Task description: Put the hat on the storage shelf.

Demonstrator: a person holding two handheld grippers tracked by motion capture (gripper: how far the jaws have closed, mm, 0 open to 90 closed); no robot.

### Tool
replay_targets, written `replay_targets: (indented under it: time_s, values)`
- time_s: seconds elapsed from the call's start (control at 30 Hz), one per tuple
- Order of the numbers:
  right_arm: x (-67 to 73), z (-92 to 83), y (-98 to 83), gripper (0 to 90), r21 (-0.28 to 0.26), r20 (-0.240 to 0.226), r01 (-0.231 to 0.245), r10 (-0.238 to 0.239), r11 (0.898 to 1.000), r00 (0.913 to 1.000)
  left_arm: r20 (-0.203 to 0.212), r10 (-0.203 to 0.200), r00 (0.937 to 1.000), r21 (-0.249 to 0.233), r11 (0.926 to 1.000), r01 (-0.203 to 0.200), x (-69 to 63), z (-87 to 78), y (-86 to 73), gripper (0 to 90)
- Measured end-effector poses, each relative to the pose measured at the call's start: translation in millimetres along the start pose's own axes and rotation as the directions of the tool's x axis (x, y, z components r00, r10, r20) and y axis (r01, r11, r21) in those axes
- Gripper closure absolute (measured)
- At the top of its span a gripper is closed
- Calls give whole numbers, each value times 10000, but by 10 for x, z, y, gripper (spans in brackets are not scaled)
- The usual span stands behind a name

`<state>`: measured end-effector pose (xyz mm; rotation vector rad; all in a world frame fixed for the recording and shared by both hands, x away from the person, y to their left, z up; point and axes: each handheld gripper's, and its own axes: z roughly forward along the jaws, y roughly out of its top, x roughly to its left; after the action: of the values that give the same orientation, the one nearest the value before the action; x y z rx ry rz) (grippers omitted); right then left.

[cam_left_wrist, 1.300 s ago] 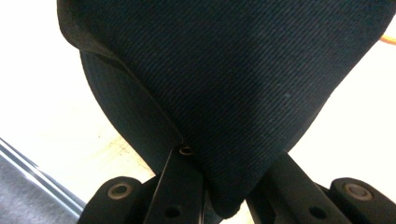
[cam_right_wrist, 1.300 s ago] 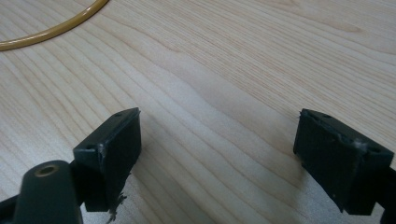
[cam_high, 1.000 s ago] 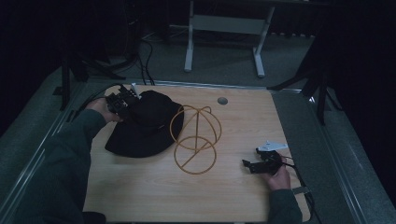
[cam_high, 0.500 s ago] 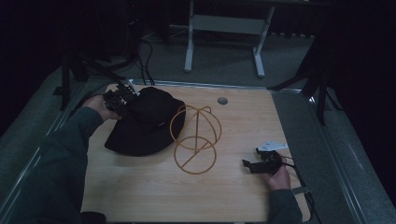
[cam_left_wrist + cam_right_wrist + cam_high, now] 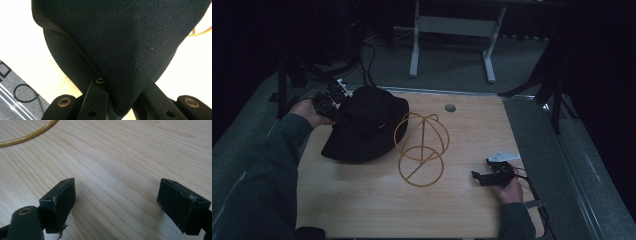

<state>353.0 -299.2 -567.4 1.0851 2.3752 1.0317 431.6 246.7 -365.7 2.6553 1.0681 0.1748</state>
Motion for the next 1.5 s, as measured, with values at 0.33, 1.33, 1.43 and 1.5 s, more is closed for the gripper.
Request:
replay_targets:
  time_s: [0.33, 1.33, 1.43, 1.5]
  values:
    - [0, 0, 0, 150, -1, -2, -1, 1, 10000, 10000, -137, -212, 9997, -513, 9985, 204, 58, -176, -158, 870]
    - [0, 1, 0, 150, -16, 1, 4, -4, 10000, 10000, 124, 500, 9987, -1240, 9911, -481, 58, -503, -350, 869]
    - [0, 1, 0, 150, -19, -1, -3, 3, 10000, 10000, 166, 635, 9978, -1291, 9898, -609, 52, -526, -355, 869]
    - [0, 1, 0, 150, -17, 0, 0, 0, 10000, 10000, 175, 646, 9978, -1292, 9897, -619, 50, -532, -355, 869]
